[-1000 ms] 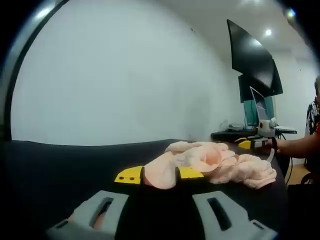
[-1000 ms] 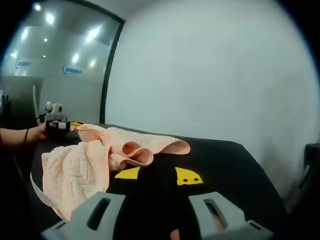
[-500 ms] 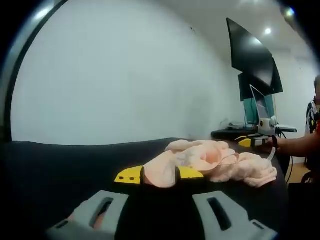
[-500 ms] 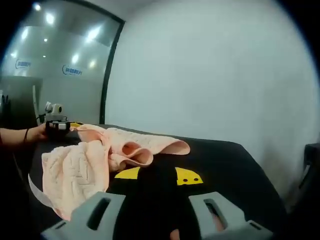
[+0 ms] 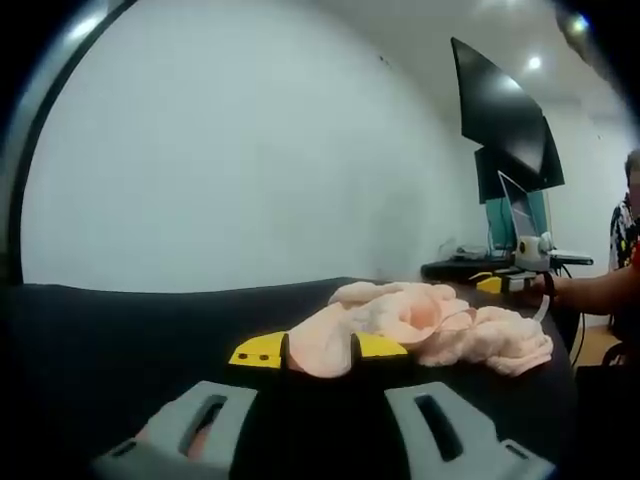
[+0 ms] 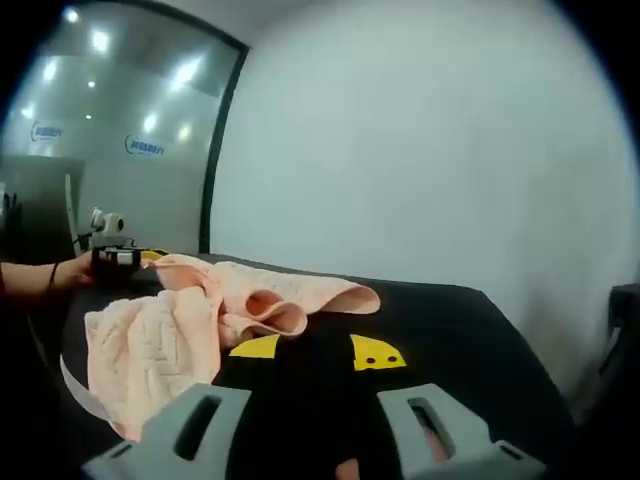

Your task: Fold the towel on the table until its edges align and the towel forms a compact rectangular stack.

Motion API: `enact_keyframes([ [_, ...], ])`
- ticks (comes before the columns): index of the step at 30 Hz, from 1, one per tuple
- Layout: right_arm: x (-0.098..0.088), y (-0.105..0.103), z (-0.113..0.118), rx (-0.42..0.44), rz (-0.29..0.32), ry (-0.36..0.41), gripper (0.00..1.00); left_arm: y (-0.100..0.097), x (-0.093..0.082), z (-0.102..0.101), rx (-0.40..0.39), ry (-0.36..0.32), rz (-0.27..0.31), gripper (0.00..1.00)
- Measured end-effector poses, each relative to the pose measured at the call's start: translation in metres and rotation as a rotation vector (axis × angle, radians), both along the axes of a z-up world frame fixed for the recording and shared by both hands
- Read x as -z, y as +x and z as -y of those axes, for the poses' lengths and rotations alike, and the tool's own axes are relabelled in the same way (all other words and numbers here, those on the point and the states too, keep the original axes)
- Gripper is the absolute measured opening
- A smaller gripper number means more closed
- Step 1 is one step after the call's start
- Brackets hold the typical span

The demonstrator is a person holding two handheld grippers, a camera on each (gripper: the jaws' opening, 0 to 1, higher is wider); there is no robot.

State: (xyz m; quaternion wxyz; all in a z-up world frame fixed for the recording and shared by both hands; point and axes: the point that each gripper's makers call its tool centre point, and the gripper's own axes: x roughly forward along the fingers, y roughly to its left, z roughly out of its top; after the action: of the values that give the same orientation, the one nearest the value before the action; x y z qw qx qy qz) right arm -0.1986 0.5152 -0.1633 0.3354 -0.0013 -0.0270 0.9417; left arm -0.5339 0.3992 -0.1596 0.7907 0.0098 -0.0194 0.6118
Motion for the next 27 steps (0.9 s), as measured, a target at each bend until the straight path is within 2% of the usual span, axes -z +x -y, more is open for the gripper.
enact_keyframes([
  [12, -0.005, 0.002, 0.007, -0.004, -0.028, 0.009, 0.22, -0.003, 0.008, -0.003, -0.004, -0.035, -0.024, 0.28],
  [15, -0.005, 0.002, 0.006, 0.003, -0.026, 0.013, 0.22, -0.006, 0.002, -0.005, -0.015, -0.016, -0.006, 0.28],
  [18, -0.003, 0.002, 0.003, 0.005, -0.023, 0.009, 0.22, -0.015, 0.0, -0.013, -0.019, -0.02, -0.018, 0.27],
  [19, -0.002, 0.002, 0.003, 0.005, -0.02, 0.006, 0.22, -0.025, 0.003, -0.019, -0.029, -0.035, -0.082, 0.26],
  [21, -0.001, 0.002, 0.002, 0.005, -0.017, -0.001, 0.22, -0.04, 0.014, -0.033, -0.048, -0.12, -0.196, 0.26],
  [22, 0.0, 0.002, 0.002, 0.002, -0.015, -0.001, 0.22, -0.041, 0.016, -0.038, -0.038, -0.128, -0.216, 0.26],
  [23, 0.0, 0.001, 0.002, 0.0, -0.015, -0.002, 0.22, -0.043, 0.023, -0.052, 0.0, -0.15, -0.25, 0.25],
  [25, 0.0, 0.003, 0.002, 0.007, -0.012, 0.001, 0.22, -0.044, 0.033, -0.064, 0.051, -0.188, -0.349, 0.25],
  [27, -0.001, 0.004, 0.003, 0.011, -0.017, 0.007, 0.22, -0.043, 0.035, -0.075, 0.092, -0.173, -0.421, 0.25],
])
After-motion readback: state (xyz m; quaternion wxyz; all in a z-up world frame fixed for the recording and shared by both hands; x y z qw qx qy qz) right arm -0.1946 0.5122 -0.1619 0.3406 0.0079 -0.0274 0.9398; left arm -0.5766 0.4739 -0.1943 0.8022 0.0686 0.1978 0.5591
